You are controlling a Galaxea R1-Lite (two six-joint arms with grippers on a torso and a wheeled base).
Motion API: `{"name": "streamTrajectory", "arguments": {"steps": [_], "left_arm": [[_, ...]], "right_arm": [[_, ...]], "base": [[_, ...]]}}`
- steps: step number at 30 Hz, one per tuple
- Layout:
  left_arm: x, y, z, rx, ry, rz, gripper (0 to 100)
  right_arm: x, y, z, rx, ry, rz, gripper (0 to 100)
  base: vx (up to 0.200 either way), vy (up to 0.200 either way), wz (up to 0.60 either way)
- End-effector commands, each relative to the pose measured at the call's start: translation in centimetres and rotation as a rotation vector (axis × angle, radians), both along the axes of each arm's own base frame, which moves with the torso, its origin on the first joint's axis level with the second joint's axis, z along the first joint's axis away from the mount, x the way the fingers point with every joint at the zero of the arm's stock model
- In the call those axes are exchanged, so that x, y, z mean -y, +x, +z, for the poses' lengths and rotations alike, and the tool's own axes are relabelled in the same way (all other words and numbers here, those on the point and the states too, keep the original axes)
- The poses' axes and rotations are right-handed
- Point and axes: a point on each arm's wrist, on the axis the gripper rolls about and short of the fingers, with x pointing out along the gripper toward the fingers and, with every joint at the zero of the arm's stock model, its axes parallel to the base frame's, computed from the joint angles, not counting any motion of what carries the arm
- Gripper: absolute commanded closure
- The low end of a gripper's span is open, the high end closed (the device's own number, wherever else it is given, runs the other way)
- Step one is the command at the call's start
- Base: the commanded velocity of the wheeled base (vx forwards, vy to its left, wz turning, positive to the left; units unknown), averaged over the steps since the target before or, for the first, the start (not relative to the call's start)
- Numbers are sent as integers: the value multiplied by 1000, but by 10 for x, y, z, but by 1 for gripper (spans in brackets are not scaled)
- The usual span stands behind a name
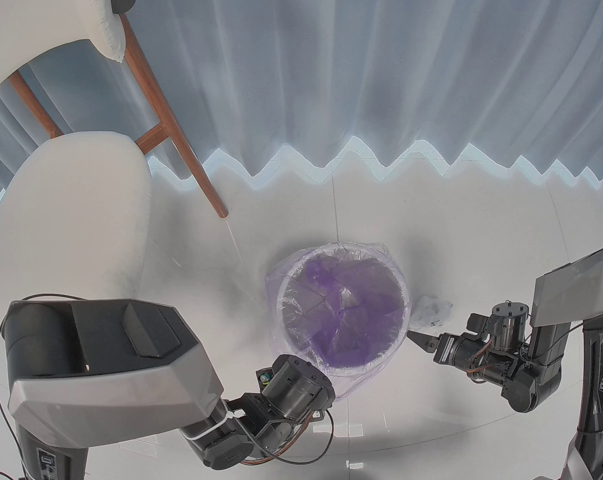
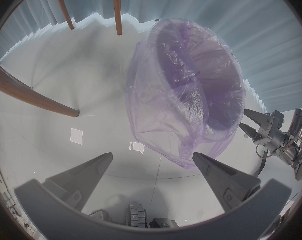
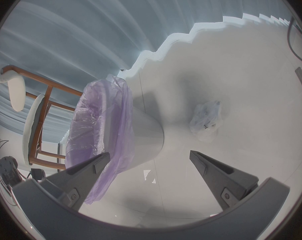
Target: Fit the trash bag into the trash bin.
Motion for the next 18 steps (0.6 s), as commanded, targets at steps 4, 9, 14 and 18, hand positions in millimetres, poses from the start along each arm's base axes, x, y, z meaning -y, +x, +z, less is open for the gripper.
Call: {"name": "streamTrajectory", "arguments": {"steps": [4,9,14,18], "left_arm": [[-1,1,-2,-3,2,6,0],[-1,1,-2,-3,2,6,0],[-2,2,-2,-3,2,8,0],[-2,2,-2,-3,2,11,0]], "right_arm": [[-2,6,-4,6,0,4,0],[-6,9,-4,15,4,16,0],[-10,10,-5,13,6,28,0],[-16,14,-11,13,8,47,0]], "base": [[0,0,0],[0,0,0],[0,0,0],[0,0,0]]}}
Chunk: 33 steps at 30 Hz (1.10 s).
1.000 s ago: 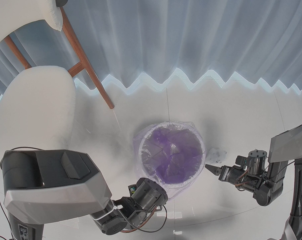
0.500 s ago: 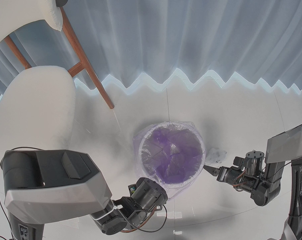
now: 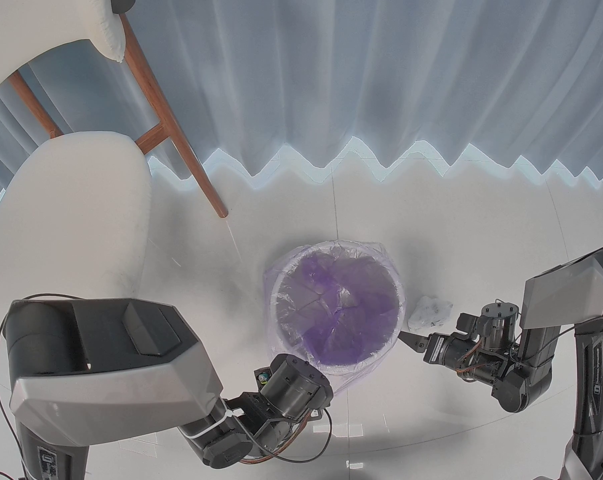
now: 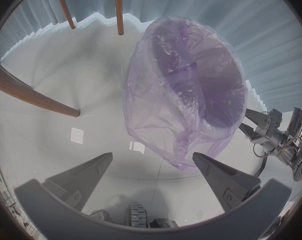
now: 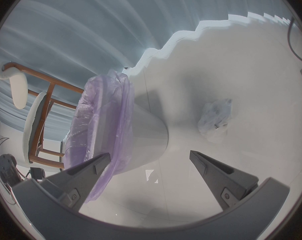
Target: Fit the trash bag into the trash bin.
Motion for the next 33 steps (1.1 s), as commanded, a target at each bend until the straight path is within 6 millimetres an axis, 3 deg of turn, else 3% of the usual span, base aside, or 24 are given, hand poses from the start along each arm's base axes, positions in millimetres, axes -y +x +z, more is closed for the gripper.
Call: {"name": "streamTrajectory", "arguments": {"steps": [1,22,33], "left_arm": [[-1,0,-1,-3,3,3,0],[-4,-1,1,-6,5,8,0],[-5,-1,1,-7,2,12,0]], "right_arm": [[-6,4,-6,-4,1,18,0],[-13,36,-40,-55,-96,-13,0],[-11,50,-44,-158,-197,-49,0]], "base": [[0,0,0],[0,0,0],[0,0,0]]}}
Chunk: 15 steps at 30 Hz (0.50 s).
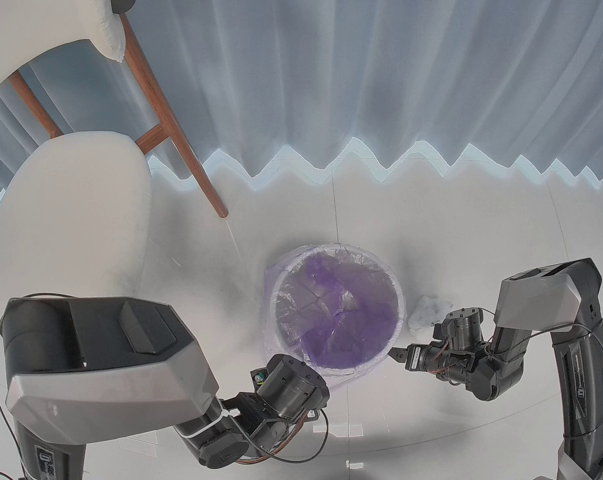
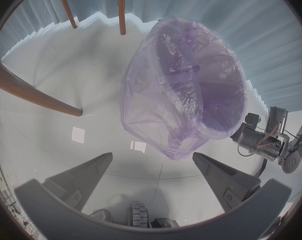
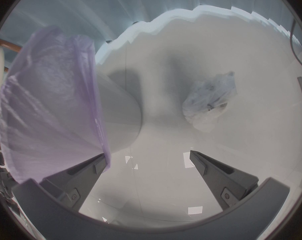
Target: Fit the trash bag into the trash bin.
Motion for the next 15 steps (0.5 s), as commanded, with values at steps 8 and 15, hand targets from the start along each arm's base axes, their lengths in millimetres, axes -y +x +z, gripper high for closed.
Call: {"name": "streamTrajectory", "arguments": {"steps": [8,15], "left_arm": [[-5,2,7,10,-9,14,0],[-17,13,34,64,-59,55,0]], "right_arm": [[-1,23,8,-69,-42,-30,0],[0,33,12,-141,-74,-68,0]], "base": [[0,0,0],[0,0,0]]}}
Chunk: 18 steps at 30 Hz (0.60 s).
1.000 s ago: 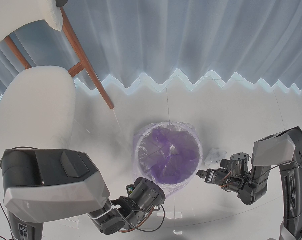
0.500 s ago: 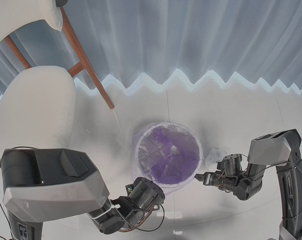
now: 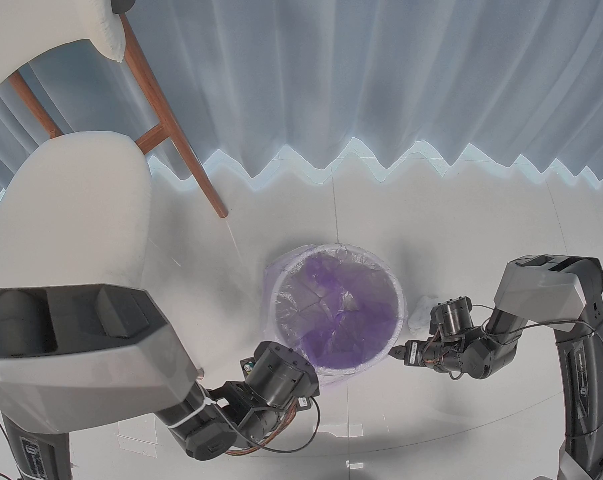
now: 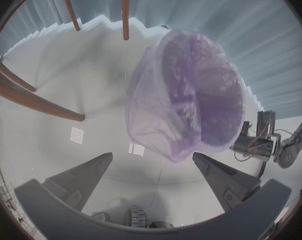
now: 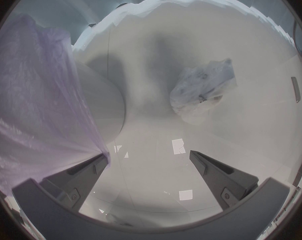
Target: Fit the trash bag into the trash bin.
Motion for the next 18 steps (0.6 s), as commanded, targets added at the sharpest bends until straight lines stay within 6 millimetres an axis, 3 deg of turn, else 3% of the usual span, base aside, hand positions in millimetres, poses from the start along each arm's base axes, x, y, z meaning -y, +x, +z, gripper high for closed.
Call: {"name": "streamTrajectory", "arguments": {"steps": [1,6,9,12,13,14,15,16,18], "left_arm": [[-12,8,29,58,-54,37,0],[-26,8,55,116,-66,38,0],[-50,4,89,211,-126,71,0],[-62,2,98,253,-138,86,0],[-77,-9,104,302,-139,81,0],[-77,-9,104,302,-139,81,0],[-88,-26,105,331,-130,51,0],[-91,-31,104,336,-127,42,0],[-97,-46,100,345,-124,18,0]], "right_arm": [[0,12,10,16,-9,-18,0],[0,14,11,-14,-21,-26,0],[1,12,10,-19,-23,-43,0],[1,11,12,-4,-22,-49,0],[2,1,25,38,-8,-53,0],[2,1,25,38,-8,-53,0],[2,1,25,38,-8,-53,0],[1,-21,35,49,-8,-33,0],[0,-39,42,53,-8,-18,0]], "base": [[0,0,0],[0,0,0],[0,0,0],[0,0,0],[0,0,0],[0,0,0],[0,0,0],[0,0,0],[0,0,0]]}}
